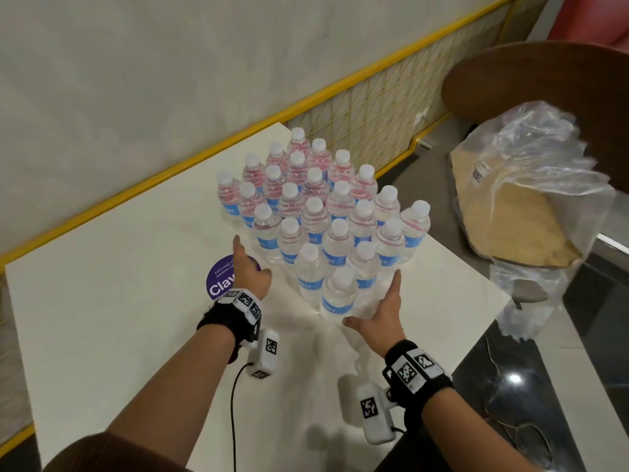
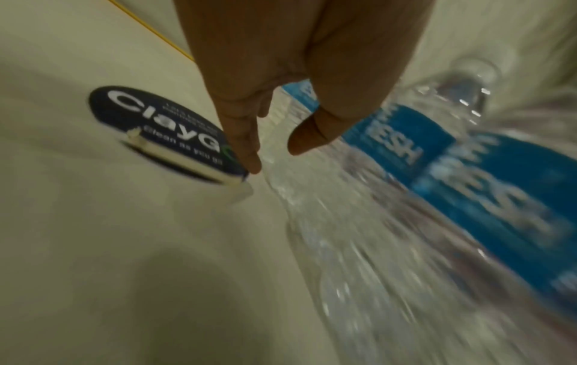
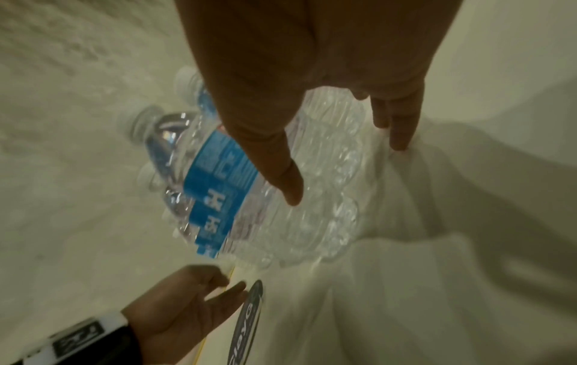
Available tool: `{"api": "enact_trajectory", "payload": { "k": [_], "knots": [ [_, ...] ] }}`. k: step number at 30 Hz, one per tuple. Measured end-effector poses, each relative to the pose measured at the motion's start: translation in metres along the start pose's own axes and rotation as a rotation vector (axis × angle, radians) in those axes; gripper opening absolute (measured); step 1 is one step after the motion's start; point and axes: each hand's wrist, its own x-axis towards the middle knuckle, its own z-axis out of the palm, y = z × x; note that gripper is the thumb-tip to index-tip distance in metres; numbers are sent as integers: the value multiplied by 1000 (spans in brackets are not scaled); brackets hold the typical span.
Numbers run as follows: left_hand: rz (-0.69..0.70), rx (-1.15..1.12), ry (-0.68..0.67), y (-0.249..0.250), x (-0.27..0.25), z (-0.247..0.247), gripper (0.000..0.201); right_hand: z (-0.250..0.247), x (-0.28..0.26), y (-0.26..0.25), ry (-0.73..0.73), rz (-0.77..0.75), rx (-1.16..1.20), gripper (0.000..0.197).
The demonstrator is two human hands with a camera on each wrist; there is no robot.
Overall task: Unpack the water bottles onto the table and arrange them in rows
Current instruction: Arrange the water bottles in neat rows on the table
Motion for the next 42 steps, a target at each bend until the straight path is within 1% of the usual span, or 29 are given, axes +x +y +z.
{"api": "enact_trajectory", "payload": {
  "k": [1,2,4,6,8,10,13,17,20,22,24,26,29,31,33,36,38,42],
  "knots": [
    [5,48,60,4,12,-8,90,-4,4,0,4,-51,13,122],
    [7,66,107,9,24,-16,88,-6,7,2,-5,-74,-1,126],
    [-19,6,148,24,46,-30,89,-7,12,4,-74,-41,-58,141],
    [-20,34,167,37,69,-43,91,-5,13,6,-136,-23,-43,146],
    [-1,118,130,50,81,-51,89,-1,13,5,-154,-25,9,147],
    [33,192,65,58,86,-53,85,2,11,3,-152,-11,49,148],
    [99,215,9,61,86,-47,85,3,10,2,-139,-2,81,147],
    [97,193,2,60,88,-43,89,3,10,-1,-128,-25,93,145],
    [63,201,8,60,82,-44,89,3,9,-1,-124,-41,70,143],
    [11,136,31,58,72,-40,89,2,7,-1,-114,-60,35,140],
    [-26,70,69,52,58,-30,89,0,3,3,-99,-66,3,132],
    [-35,3,80,44,41,-17,89,-1,-2,8,-99,-28,-37,120],
    [-16,-50,34,24,10,1,100,2,-12,13,-99,68,-70,117],
    [81,-49,-13,6,-7,13,110,5,-13,10,-76,89,-29,110],
    [130,-78,-86,-1,-24,26,111,8,-13,6,-56,103,11,106],
    [115,-100,-174,2,-42,39,106,12,-13,5,-34,125,28,105],
    [101,-88,-206,4,-46,42,106,13,-14,3,-26,131,25,105],
    [127,-60,-233,9,-51,37,107,10,-16,-1,-34,108,-45,106]
  ]
}}
